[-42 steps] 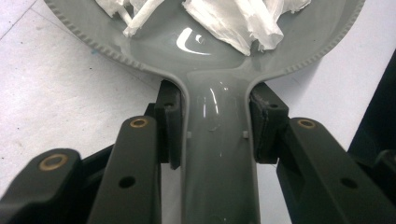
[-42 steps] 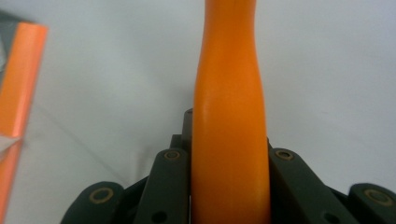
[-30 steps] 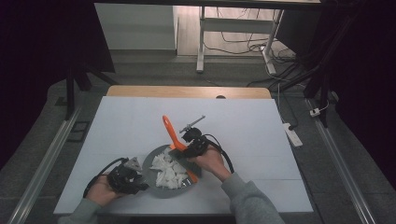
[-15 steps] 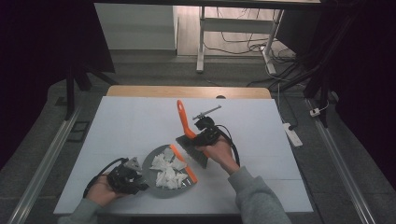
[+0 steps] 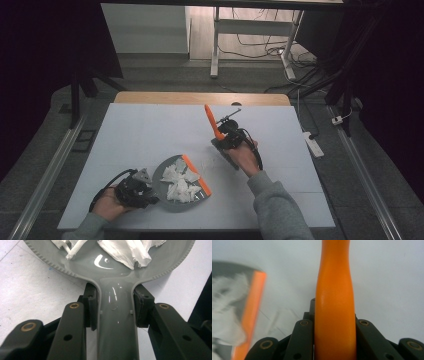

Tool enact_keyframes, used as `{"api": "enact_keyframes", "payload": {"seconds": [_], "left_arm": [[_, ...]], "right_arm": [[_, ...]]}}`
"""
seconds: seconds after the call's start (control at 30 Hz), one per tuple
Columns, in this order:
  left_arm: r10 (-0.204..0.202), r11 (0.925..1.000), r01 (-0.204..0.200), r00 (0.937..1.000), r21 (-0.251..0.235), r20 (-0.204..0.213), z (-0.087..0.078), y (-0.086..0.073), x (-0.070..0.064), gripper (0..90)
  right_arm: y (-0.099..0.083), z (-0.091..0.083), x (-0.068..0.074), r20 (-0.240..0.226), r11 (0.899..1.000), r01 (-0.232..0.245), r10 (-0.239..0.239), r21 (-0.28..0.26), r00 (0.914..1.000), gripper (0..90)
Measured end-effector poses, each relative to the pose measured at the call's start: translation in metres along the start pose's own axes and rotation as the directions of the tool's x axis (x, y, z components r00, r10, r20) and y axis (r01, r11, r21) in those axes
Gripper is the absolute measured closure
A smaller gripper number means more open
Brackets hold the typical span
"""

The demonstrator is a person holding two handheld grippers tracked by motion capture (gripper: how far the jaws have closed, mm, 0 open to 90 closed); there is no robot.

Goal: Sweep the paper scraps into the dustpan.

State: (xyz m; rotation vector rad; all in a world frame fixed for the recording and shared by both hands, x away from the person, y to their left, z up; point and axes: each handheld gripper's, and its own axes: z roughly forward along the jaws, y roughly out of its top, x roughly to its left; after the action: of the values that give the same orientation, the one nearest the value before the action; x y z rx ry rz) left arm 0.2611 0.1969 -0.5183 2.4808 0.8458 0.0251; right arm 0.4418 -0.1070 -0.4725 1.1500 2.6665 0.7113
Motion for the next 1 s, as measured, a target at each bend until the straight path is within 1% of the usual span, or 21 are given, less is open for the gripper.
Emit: {"api": "enact_keyframes", "payload": {"seconds": [0.07,0.1,0.13,0.23,0.3,0.33,0.37,0.43,0.47,0.5,0.53,0.57,0.6,0.63,0.67,0.73,0.77,0.83,0.9,1.0], "left_arm": [[0.0,1.0,0.0,1.0,0.0,0.0,0.0,0.0,0.0,62.2],[-0.003,1.0,0.003,1.0,-0.002,-0.002,0.0,0.0,0.0,62.2],[-0.002,1.0,0.002,1.0,-0.001,-0.003,0.0,0.0,0.0,62.2],[-0.003,1.0,0.003,1.0,-0.001,-0.001,0.0,0.0,0.0,62.2],[0.0,1.0,0.0,1.0,0.0,-0.001,0.0,0.0,0.0,62.2],[0.001,1.0,-0.001,1.0,0.0,-0.001,0.0,0.0,0.0,62.2],[0.0,1.0,0.0,1.0,0.0,0.0,0.0,0.0,0.0,62.2],[-0.002,1.0,0.002,1.0,0.0,-0.003,0.0,0.0,0.0,62.2],[-0.003,1.0,0.003,1.0,-0.002,-0.005,0.0,0.0,-0.001,62.2],[-0.003,1.0,0.002,1.0,-0.003,-0.007,0.0,0.0,-0.001,62.2],[-0.002,1.0,0.001,0.9999,-0.005,-0.01,0.0,-0.001,-0.001,62.2],[-0.002,0.9999,0.002,1.0,-0.011,-0.009,0.0,-0.001,-0.001,62.2],[-0.002,0.9999,0.002,1.0,-0.016,-0.009,0.0,-0.002,-0.001,62.2],[-0.002,0.9998,0.002,1.0,-0.019,-0.007,0.001,-0.002,-0.001,62.2],[-0.003,0.9998,0.003,1.0,-0.021,-0.008,0.001,-0.003,-0.001,62.2],[-0.009,0.9995,0.009,1.0,-0.029,0.001,0.001,-0.004,0.0,62.2],[-0.009,0.9995,0.009,1.0,-0.03,0.001,0.001,-0.004,0.0,62.2],[-0.007,0.9995,0.007,1.0,-0.03,0.002,0.001,-0.004,0.0,62.3],[-0.008,0.9995,0.008,1.0,-0.031,0.001,0.001,-0.004,0.0,62.3],[-0.008,0.9995,0.008,1.0,-0.03,0.004,0.001,-0.004,0.0,62.2]], "right_arm": [[0.0,0.01,0.006,-0.007,0.998,0.019,-0.019,0.063,0.9998,77.1],[0.0,0.012,0.009,-0.012,0.996,0.03,-0.029,0.079,0.9995,77.1],[0.001,0.016,0.016,-0.028,0.994,0.044,-0.041,0.1,0.9987,77.1],[0.003,0.022,0.04,-0.08,0.99,0.089,-0.081,0.106,0.9935,77.1],[0.003,0.024,0.058,-0.123,0.987,0.121,-0.108,0.105,0.9864,77.1],[0.002,0.024,0.067,-0.18,0.985,0.138,-0.118,0.104,0.9765,77.1],[0.002,0.024,0.077,-0.237,0.985,0.137,-0.109,0.102,0.9652,77.1],[0.003,0.019,0.091,-0.277,0.978,0.198,-0.173,0.064,0.9452,77.1],[0.004,0.014,0.096,-0.302,0.982,0.184,-0.161,0.051,0.9397,77.1],[0.006,0.009,0.098,-0.313,0.982,0.186,-0.169,0.024,0.9346,77.1],[0.007,0.005,0.099,-0.31,0.982,0.187,-0.176,0.007,0.9343,77.1],[0.008,0.0,0.099,-0.303,0.983,0.182,-0.173,0.003,0.9371,77.1],[0.009,-0.003,0.097,-0.3,0.982,0.19,-0.185,-0.014,0.9358,77.1],[0.01,-0.007,0.095,-0.292,0.982,0.188,-0.188,-0.028,0.9379,77.1],[0.01,-0.01,0.093,-0.284,0.98,0.195,-0.199,-0.044,0.938,77.1],[0.01,-0.016,0.092,-0.249,0.977,0.209,-0.215,-0.051,0.9442,77.0],[0.009,-0.017,0.091,-0.241,0.975,0.215,-0.221,-0.052,0.9448,77.1],[0.009,-0.021,0.088,-0.24,0.977,0.203,-0.213,-0.063,0.9473,77.0],[0.008,-0.024,0.085,-0.224,0.979,0.195,-0.205,-0.068,0.9527,77.0],[0.006,-0.026,0.08,-0.216,0.979,0.193,-0.204,-0.072,0.9549,77.0]]}}
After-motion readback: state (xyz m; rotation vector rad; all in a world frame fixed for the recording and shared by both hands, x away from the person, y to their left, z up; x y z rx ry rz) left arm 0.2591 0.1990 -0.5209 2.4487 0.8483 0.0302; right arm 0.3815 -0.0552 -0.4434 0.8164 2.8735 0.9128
